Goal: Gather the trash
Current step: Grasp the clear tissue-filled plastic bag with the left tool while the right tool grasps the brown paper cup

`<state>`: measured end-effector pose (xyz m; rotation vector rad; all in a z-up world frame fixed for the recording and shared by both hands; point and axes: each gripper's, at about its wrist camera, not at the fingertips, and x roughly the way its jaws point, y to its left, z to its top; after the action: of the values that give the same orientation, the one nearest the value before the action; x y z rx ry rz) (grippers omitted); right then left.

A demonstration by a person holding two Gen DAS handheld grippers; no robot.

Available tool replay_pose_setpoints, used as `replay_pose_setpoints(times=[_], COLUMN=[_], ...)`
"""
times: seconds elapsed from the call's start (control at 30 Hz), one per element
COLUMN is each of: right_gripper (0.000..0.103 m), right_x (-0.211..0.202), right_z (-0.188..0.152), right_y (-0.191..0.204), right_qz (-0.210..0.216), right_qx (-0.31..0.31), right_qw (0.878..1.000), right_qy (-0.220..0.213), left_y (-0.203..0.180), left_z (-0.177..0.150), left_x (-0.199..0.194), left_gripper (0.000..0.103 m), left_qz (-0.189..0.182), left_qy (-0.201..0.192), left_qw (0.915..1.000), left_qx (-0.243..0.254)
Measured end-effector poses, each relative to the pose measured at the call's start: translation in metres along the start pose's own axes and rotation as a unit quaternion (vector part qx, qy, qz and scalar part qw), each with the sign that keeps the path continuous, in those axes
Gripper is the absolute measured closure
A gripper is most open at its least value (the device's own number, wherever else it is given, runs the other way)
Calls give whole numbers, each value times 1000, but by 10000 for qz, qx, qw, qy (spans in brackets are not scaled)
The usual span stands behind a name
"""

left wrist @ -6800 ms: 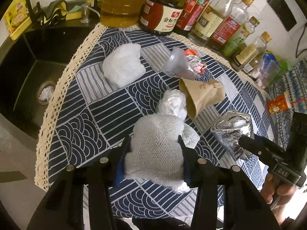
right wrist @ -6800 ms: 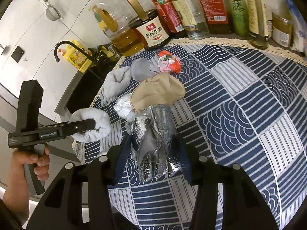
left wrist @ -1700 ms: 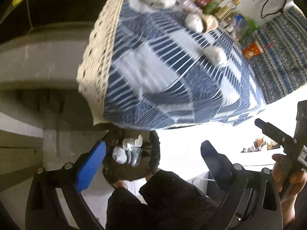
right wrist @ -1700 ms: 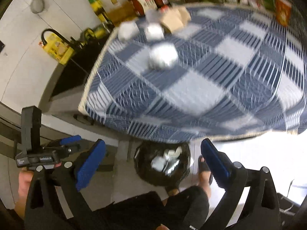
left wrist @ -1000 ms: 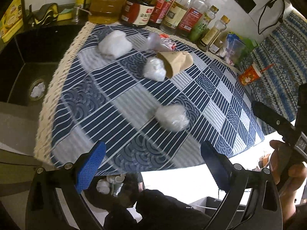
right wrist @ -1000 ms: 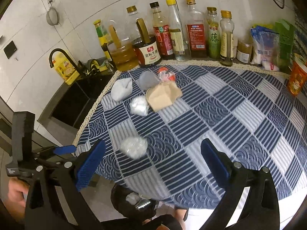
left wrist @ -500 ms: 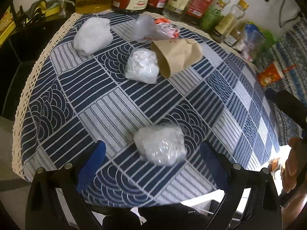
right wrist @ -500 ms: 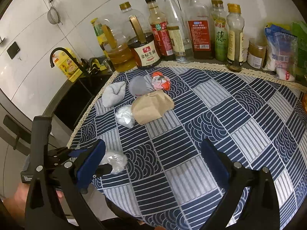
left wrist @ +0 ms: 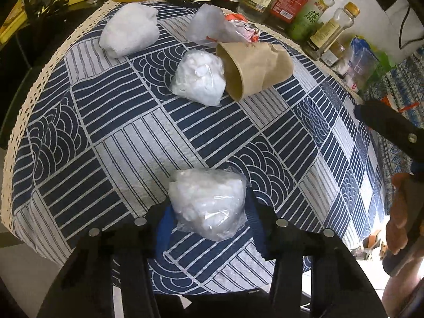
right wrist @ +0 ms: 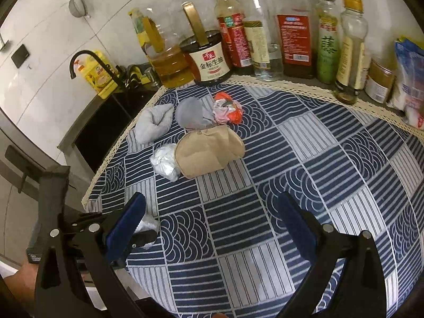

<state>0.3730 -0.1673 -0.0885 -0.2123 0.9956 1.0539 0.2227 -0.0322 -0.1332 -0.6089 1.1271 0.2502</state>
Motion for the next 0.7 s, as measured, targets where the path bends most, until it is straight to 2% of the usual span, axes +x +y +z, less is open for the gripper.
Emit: replay_pose_setpoints(times=[0.37, 0.7], right_gripper=[5, 5], right_x=[41, 88], right_z=[22, 39], right_y=[12, 18], right_qz=[-80, -402], right_qx=[-249, -331], right_qw=[9992, 9967], right_qy=[291, 623], left_y=[11, 29], left_z=[-6, -17], left_x=[-26, -45], left_gripper=[58, 58], left_qz=[-41, -64], left_qy=[-275, -446], left_qw=[9994, 9975], left_qx=[-229, -552])
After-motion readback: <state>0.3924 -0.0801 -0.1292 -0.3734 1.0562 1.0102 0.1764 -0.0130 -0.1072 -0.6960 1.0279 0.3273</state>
